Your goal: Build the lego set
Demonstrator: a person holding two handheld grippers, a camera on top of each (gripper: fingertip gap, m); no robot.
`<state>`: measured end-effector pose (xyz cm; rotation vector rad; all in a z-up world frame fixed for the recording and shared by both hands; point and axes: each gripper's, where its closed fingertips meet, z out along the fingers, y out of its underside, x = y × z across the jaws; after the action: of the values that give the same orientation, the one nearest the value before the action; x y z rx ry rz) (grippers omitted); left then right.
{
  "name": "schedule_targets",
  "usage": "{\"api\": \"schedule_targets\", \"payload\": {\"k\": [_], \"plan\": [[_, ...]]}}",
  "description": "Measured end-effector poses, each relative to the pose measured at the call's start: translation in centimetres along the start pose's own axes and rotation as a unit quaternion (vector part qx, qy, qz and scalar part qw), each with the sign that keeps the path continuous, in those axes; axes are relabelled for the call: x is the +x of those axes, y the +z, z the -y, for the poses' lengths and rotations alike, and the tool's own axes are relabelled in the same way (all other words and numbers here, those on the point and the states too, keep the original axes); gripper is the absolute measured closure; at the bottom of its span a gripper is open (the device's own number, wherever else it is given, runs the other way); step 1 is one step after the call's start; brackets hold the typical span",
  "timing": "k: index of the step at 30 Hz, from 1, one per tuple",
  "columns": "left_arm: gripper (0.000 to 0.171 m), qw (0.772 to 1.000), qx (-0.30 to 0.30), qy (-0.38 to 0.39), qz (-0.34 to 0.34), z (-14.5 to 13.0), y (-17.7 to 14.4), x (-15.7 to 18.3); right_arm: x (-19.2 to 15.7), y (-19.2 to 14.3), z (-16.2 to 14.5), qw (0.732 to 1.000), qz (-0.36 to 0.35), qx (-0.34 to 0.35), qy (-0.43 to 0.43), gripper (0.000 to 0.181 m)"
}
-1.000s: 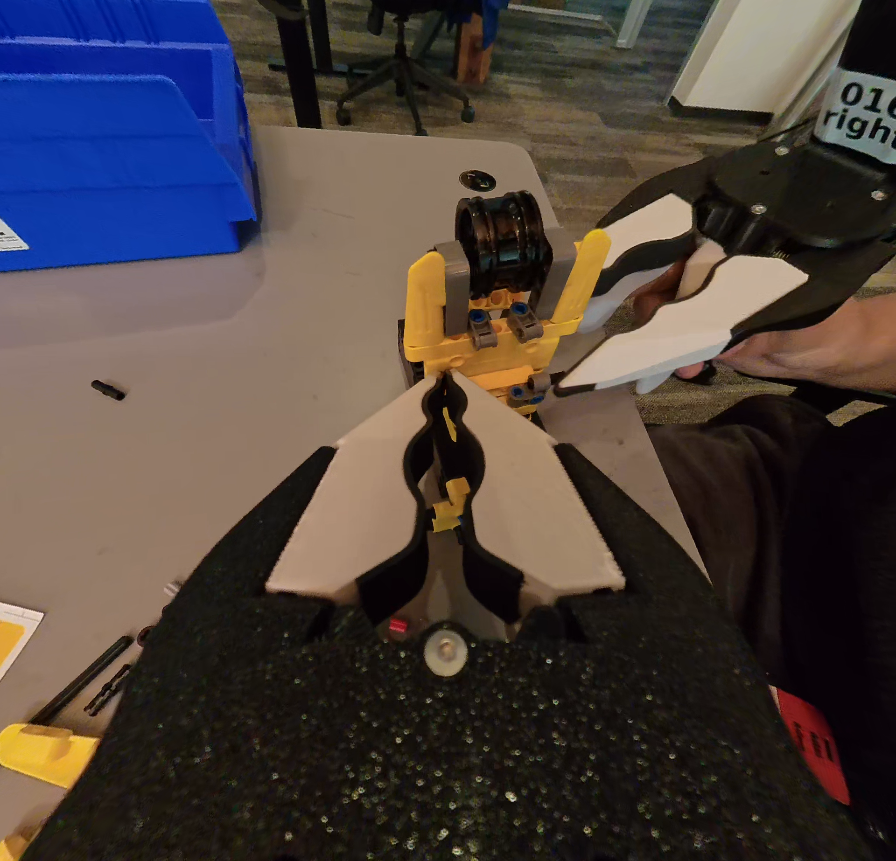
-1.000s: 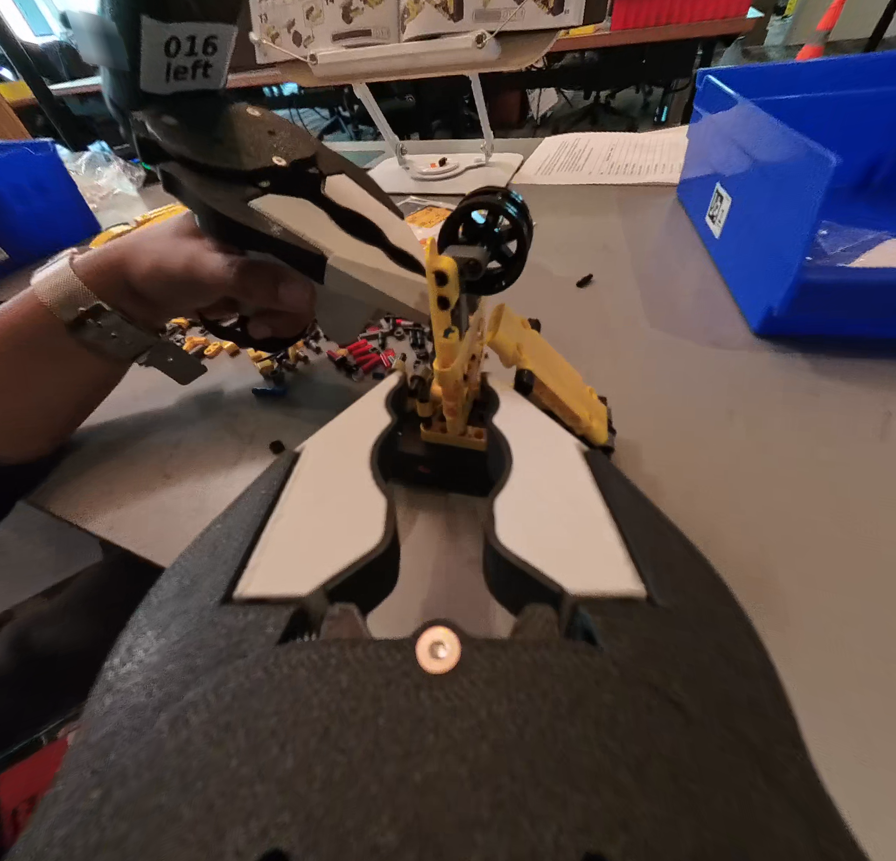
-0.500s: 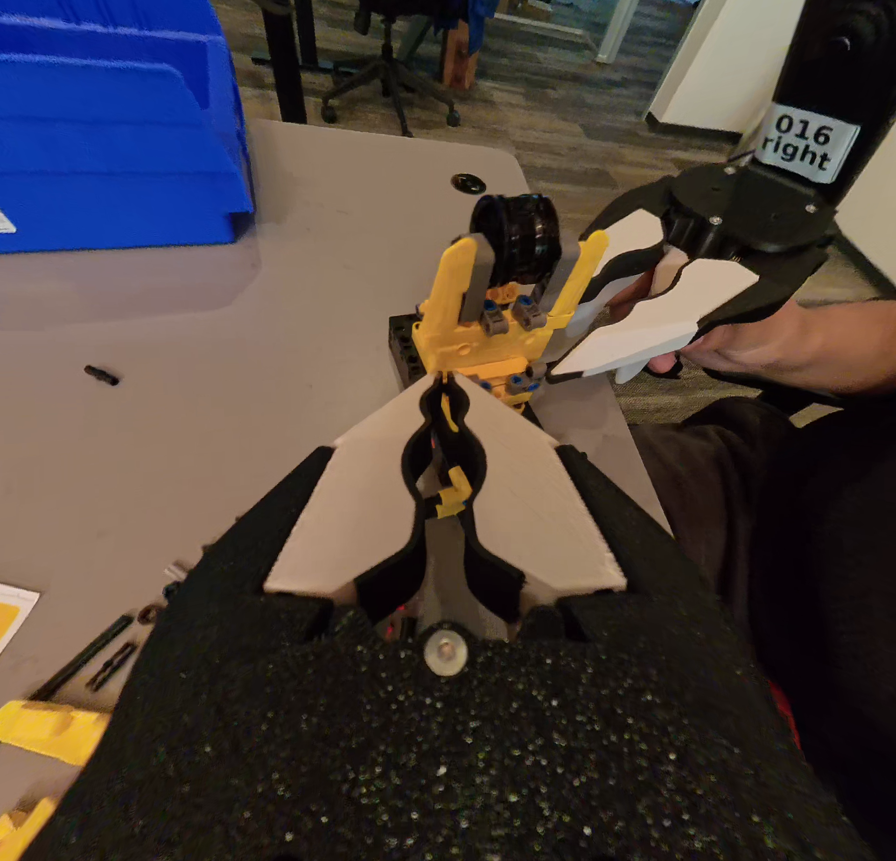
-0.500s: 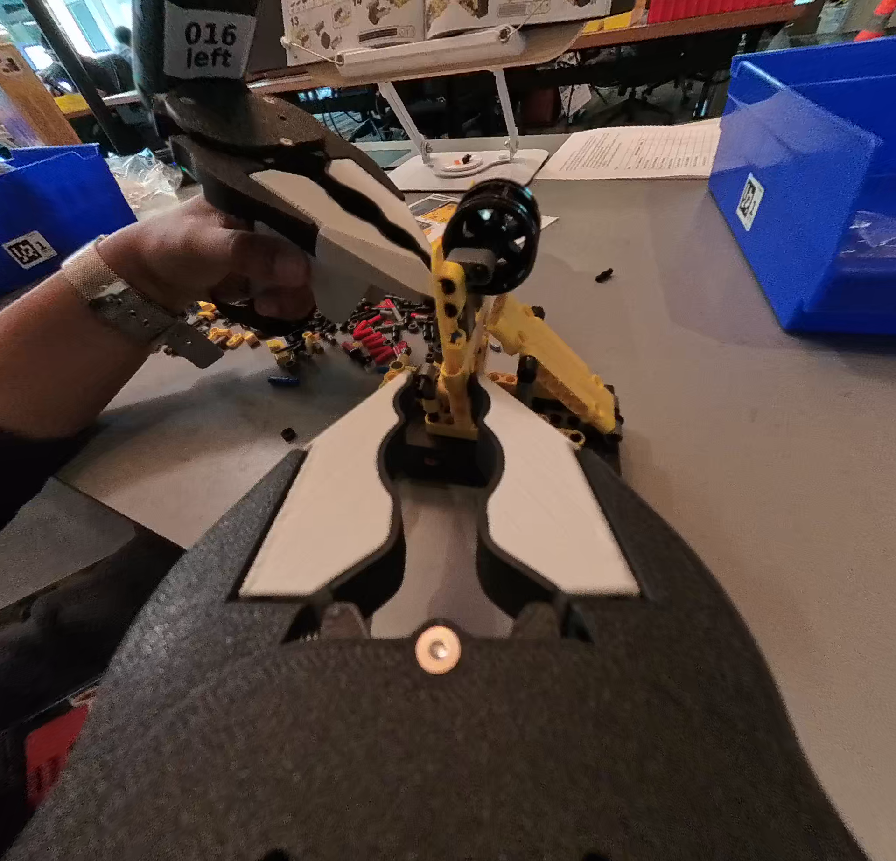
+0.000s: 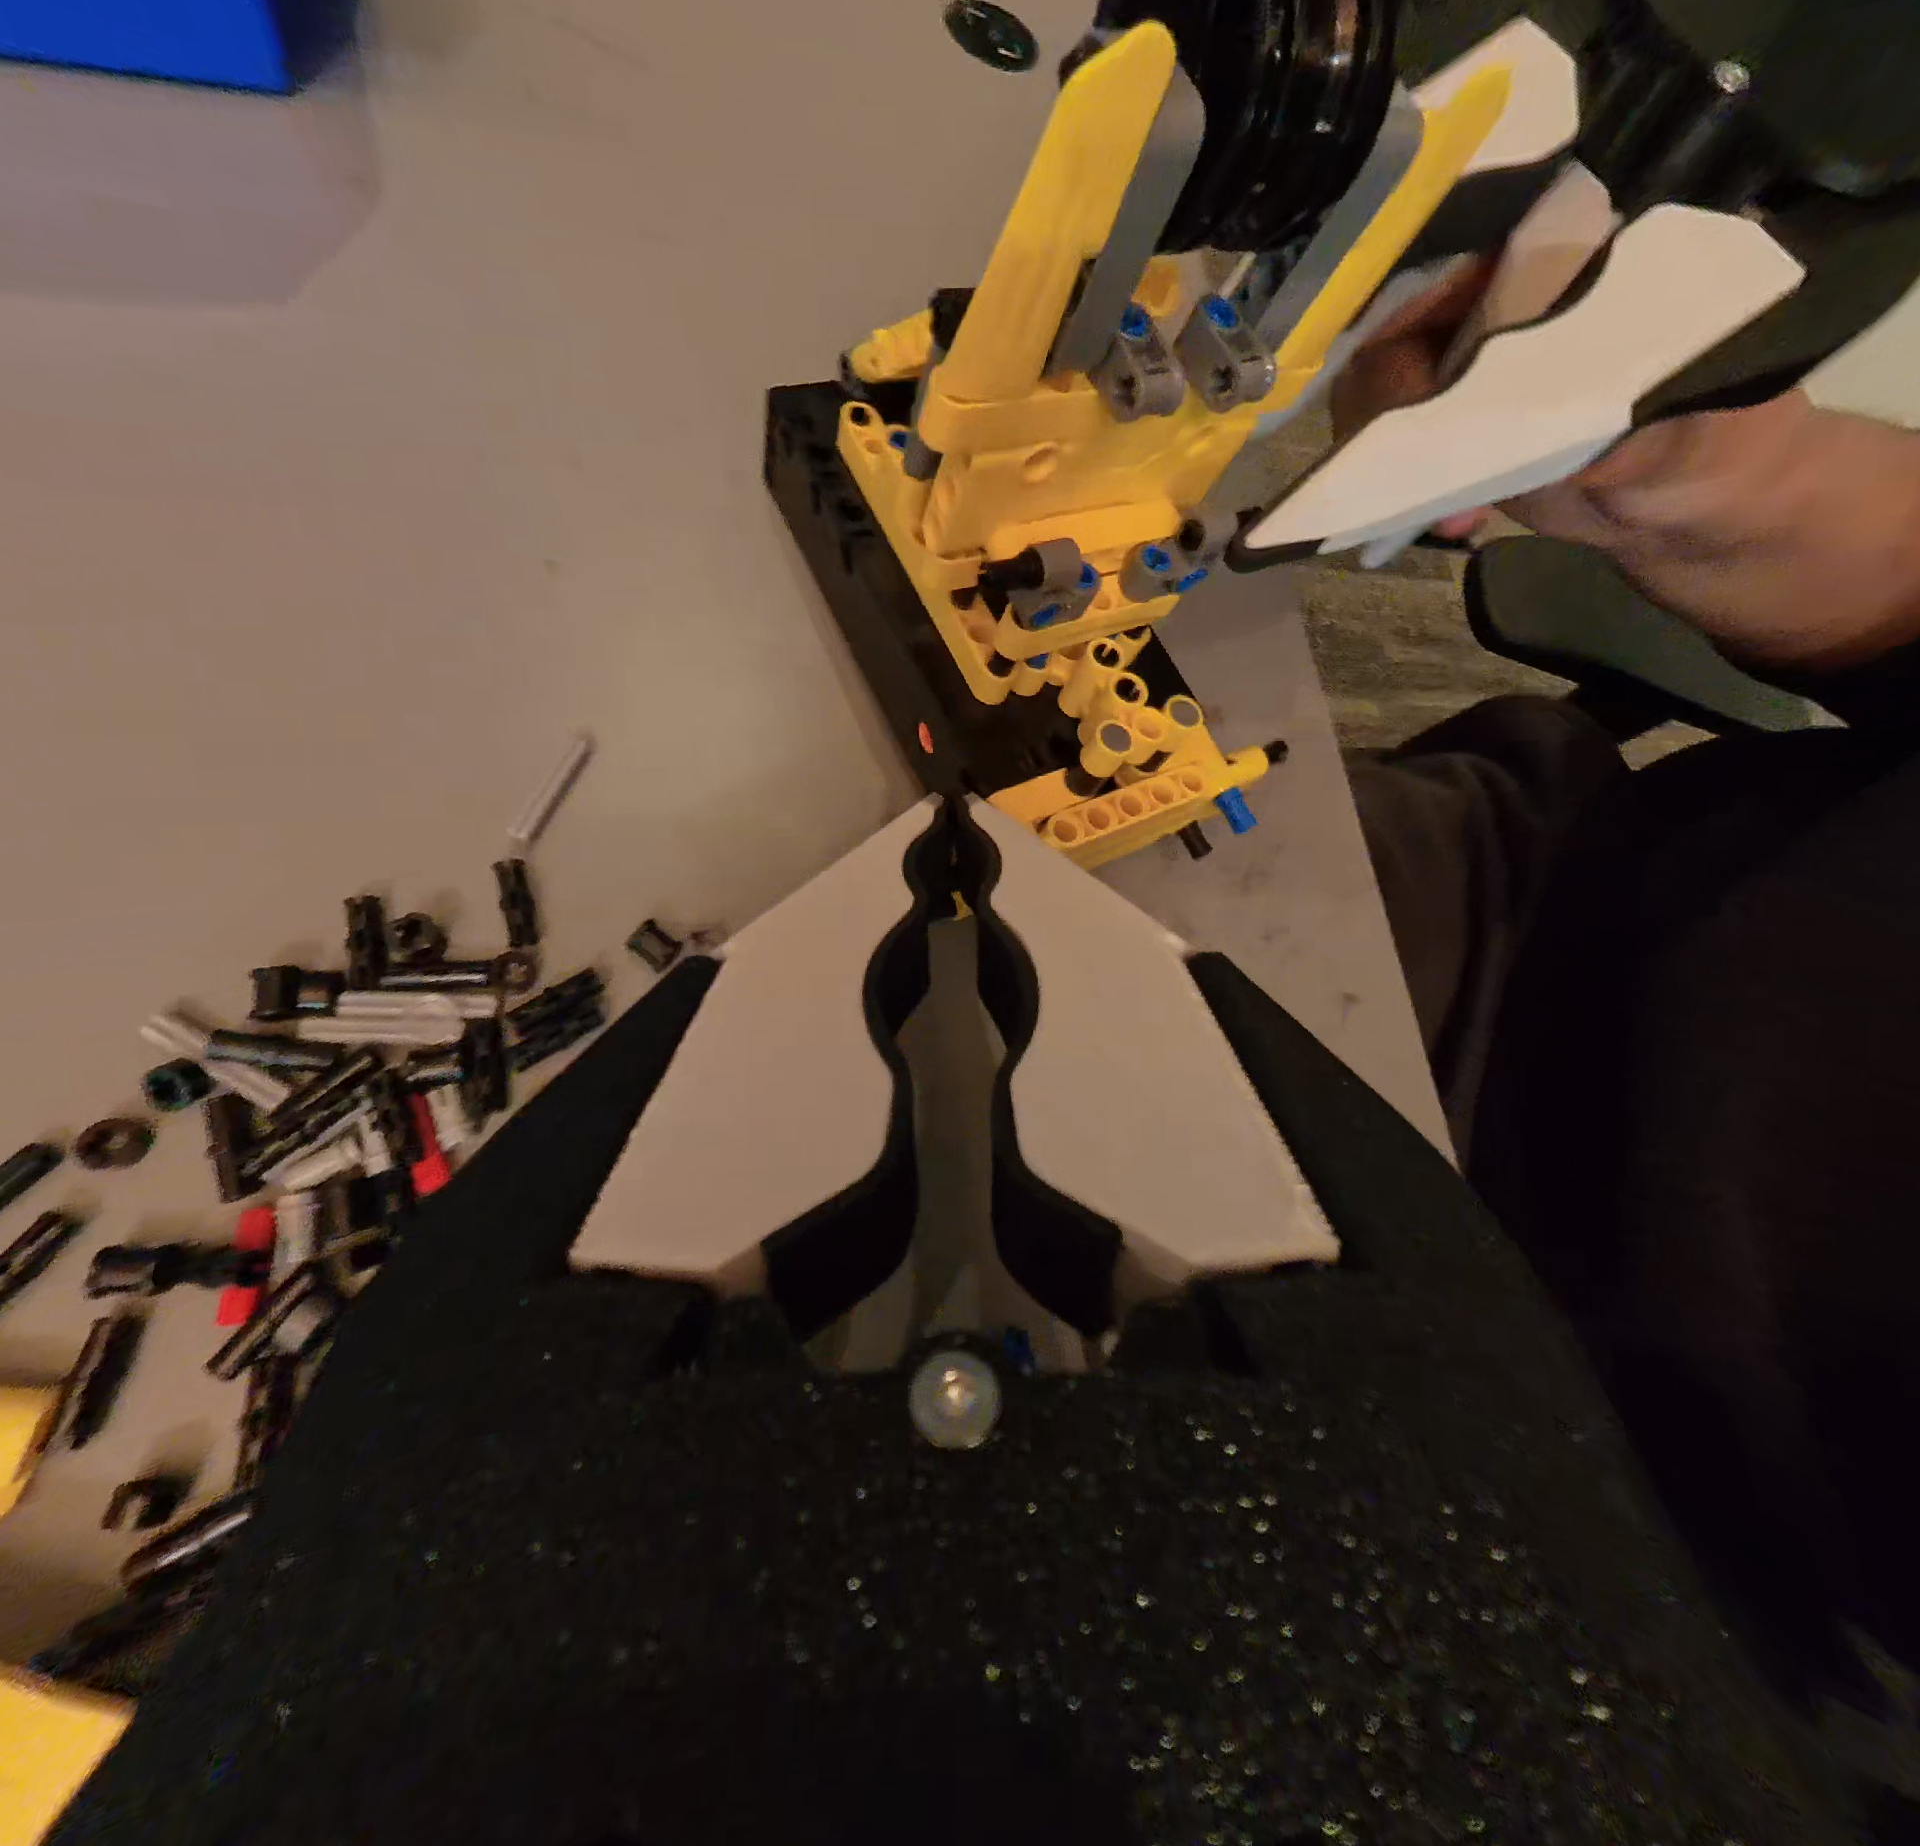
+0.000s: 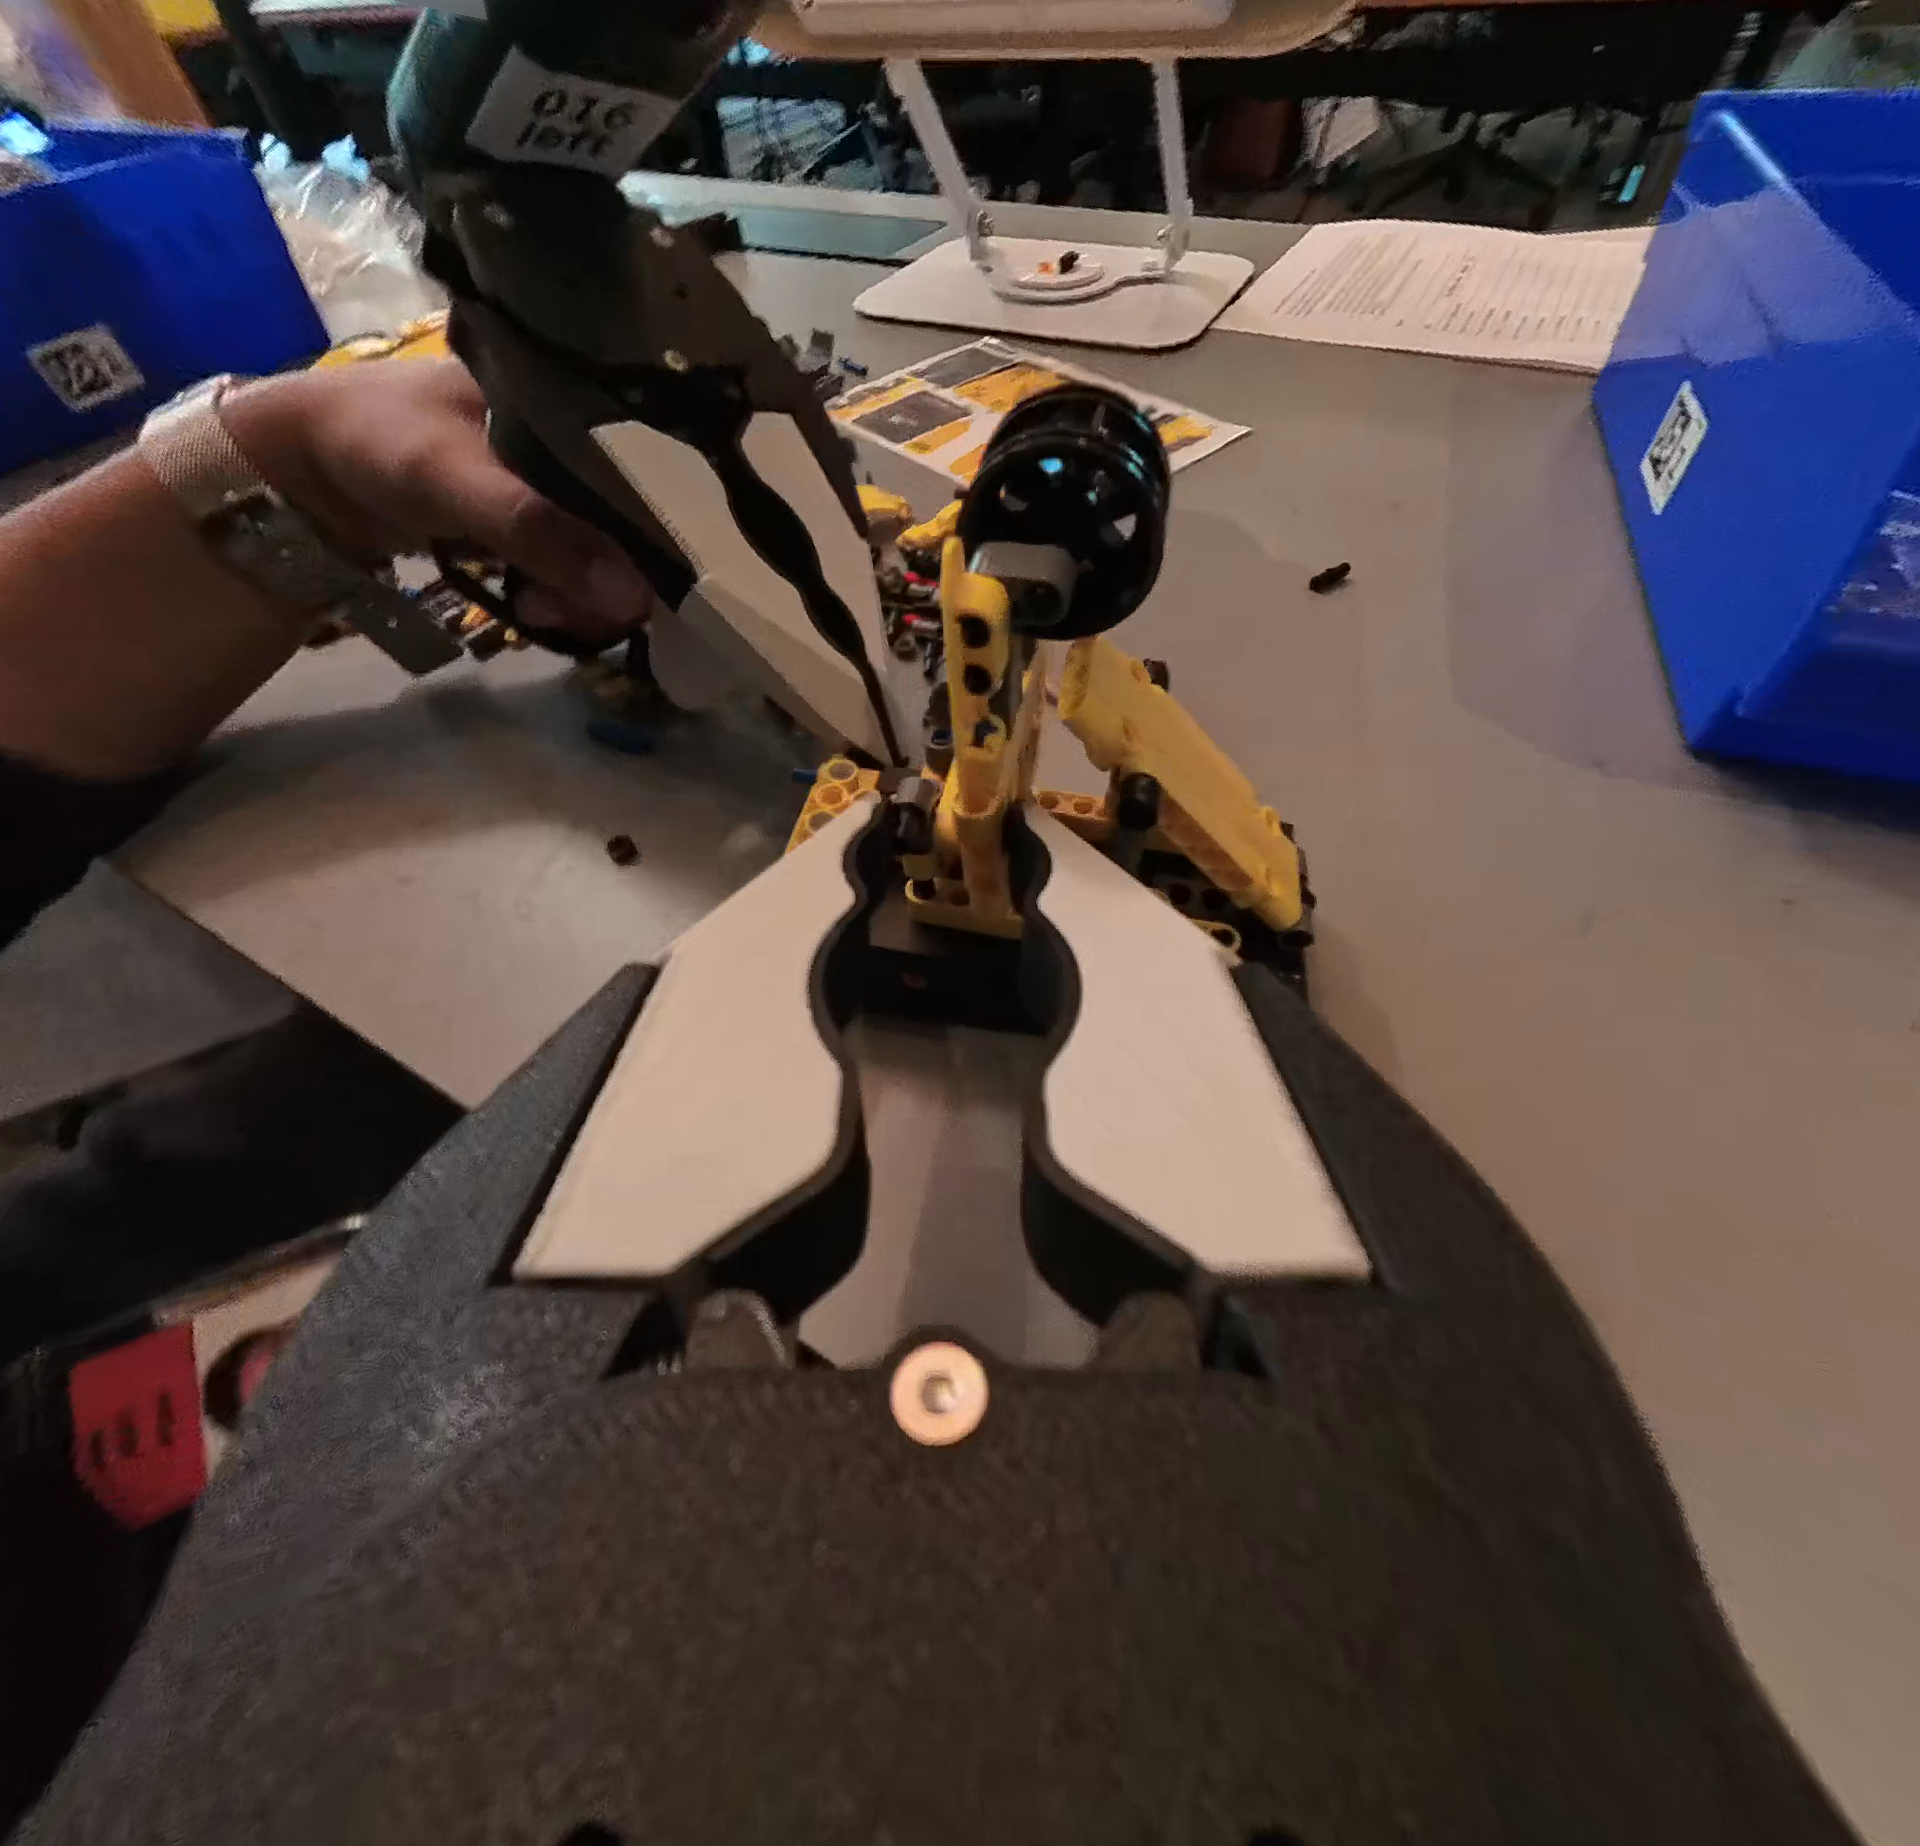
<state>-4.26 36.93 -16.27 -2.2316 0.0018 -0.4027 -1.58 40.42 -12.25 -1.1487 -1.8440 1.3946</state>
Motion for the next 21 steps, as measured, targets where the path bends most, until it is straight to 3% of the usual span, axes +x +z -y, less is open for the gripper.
{"api": "schedule_targets", "payload": {"k": [7, 10, 14, 16, 21], "plan": [[0.171, 0.997, -0.022, 0.016, -0.072, -0.2, 0.9, 3.2, 0.3, -2.0, -0.6, 0.994, 0.106, -0.008, -0.031, 0.161], [0.171, 0.996, -0.011, 0.018, -0.089, 0.4, 0.7, 3.9, 0.6, -2.3, -0.7, 0.993, 0.109, -0.007, -0.039, 0.161], [0.168, 0.995, 0.079, 0.027, -0.060, 3.5, -0.9, 2.9, 0.8, -2.3, -0.7, 0.993, 0.101, -0.013, -0.052, 0.161], [0.155, 0.990, 0.134, 0.044, -0.025, 5.2, -1.5, 2.0, 0.8, -2.3, -0.7, 0.993, 0.102, -0.016, -0.050, 0.161], [0.130, 0.985, 0.157, 0.062, -0.025, 6.3, 0.0, 2.6, 0.7, -2.0, -0.6, 0.995, 0.090, -0.010, -0.047, 0.161]]}}
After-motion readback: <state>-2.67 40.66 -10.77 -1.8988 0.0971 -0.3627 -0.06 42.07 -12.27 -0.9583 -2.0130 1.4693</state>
